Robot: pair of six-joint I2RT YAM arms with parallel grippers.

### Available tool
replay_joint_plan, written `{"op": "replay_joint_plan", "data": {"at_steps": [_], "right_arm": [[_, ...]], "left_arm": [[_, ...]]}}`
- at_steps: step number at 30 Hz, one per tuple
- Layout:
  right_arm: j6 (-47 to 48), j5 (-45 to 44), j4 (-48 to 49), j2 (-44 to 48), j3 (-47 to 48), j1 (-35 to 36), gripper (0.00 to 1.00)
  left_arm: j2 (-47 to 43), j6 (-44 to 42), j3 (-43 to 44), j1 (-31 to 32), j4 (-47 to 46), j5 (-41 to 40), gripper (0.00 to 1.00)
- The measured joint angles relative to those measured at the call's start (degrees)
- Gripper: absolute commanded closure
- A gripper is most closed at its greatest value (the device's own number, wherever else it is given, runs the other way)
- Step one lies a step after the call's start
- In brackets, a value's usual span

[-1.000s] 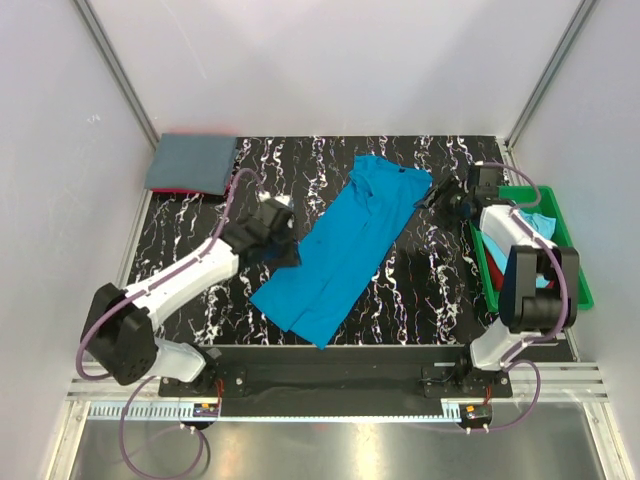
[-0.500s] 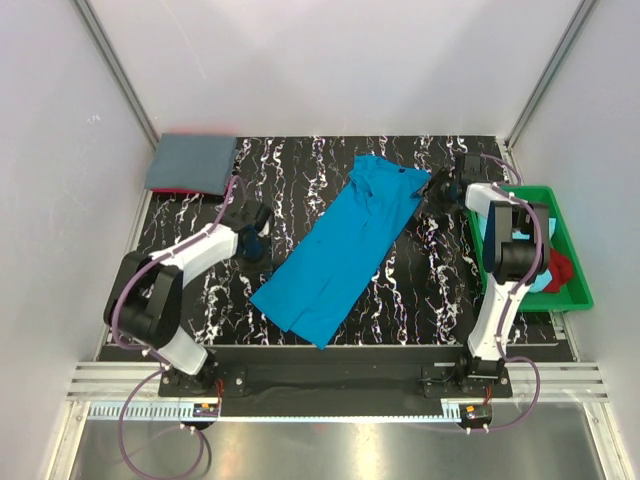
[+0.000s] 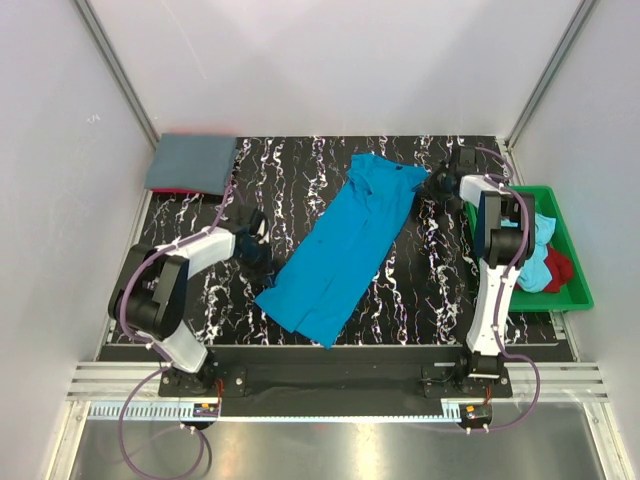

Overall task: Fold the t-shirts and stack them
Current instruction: Fold the tshirt

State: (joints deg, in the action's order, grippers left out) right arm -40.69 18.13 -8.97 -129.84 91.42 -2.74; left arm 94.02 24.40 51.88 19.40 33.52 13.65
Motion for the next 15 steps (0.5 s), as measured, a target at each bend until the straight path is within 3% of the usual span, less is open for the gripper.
{"op": "replay_joint_plan", "data": {"at_steps": [5,10,15], "right_arm": [[-0.11,0.07,-0.48,-4.52,6.73,-0.02,1.0],[0.81,2.21,-1.03,-10.03,15.06,0.0,1.0],[1.46,7.17,-1.38,-16.65,24.83,0.02,0.92]], "left_arm": [[-2.62,3.04,-4.63,0.02,-4.48,4.35,1.0],[-6.84,10.67,-12.63,1.38,-14.21,9.92,0.99],[-8.04,18.05,-16.04,9.57,-20.63,10.8,1.0]]}}
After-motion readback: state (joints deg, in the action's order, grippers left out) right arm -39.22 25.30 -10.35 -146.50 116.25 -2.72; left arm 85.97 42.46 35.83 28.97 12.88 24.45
